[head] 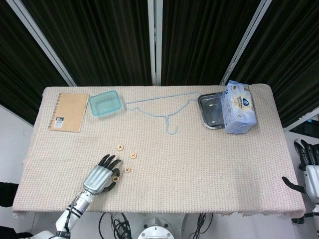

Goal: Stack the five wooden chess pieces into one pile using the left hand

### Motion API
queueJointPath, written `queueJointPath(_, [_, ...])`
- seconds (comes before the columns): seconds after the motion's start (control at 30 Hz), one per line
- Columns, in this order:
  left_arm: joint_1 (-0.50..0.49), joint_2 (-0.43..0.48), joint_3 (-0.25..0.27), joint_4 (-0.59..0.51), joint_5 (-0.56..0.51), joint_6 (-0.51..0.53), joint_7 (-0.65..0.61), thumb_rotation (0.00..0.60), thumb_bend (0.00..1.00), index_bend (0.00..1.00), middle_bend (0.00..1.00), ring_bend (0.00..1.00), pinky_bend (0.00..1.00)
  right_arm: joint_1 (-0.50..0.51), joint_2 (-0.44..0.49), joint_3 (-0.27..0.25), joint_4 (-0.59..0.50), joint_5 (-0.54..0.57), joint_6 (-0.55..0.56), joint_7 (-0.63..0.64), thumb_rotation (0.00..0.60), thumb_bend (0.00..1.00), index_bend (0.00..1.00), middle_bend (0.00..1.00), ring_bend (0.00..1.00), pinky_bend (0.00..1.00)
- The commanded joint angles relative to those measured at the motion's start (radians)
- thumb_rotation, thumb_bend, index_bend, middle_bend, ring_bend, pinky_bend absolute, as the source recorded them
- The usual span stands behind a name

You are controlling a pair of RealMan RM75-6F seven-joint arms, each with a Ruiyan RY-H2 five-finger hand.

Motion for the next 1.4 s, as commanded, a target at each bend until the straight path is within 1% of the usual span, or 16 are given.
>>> queueJointPath(0.03, [-0.001, 0.003, -0.001, -0.006, 0.000, 0.004, 0.001, 0.600, 0.34, 0.48, 0.13, 0.00, 0.00, 0.000, 0.001, 0.000, 0.000, 0.000, 0.000, 0.000, 0.600, 0.08, 0.00, 0.00, 0.00, 0.00])
queueJointPath(0.23, [-0.005, 0.031, -0.019, -0.041, -0.004, 0.021, 0.008, 0.600, 0.34, 0.48, 0.13, 0.00, 0.00, -0.001, 0.001, 0.000, 0.000, 0.000, 0.001, 0.003, 0.600, 0.08, 0.00, 0.00, 0.00, 0.00])
queueJointPath(0.47, [-0.028, 0.060, -0.068, -0.043, -0.049, 0.010, -0.023, 0.600, 0.34, 0.48, 0.13, 0.00, 0.00, -0.002, 0.003, 0.000, 0.001, -0.004, 0.003, 0.012, 0.600, 0.08, 0.00, 0.00, 0.00, 0.00])
queueJointPath(0.63, [-0.048, 0.048, -0.082, -0.025, -0.065, -0.013, -0.031, 0.600, 0.34, 0.48, 0.13, 0.00, 0.00, 0.000, 0.002, 0.002, 0.005, 0.000, 0.000, 0.016, 0.600, 0.08, 0.00, 0.00, 0.00, 0.00])
queueJointPath(0.87, [-0.086, 0.010, -0.111, 0.022, -0.112, -0.059, -0.017, 0.600, 0.34, 0.48, 0.13, 0.00, 0.00, -0.001, 0.001, 0.001, 0.005, -0.004, 0.003, 0.018, 0.600, 0.08, 0.00, 0.00, 0.00, 0.00])
queueJointPath(1.4, [-0.101, -0.006, -0.107, 0.045, -0.154, -0.068, 0.009, 0.600, 0.34, 0.47, 0.13, 0.00, 0.00, 0.003, 0.003, 0.005, 0.010, 0.005, -0.005, 0.033, 0.600, 0.08, 0.00, 0.00, 0.00, 0.00])
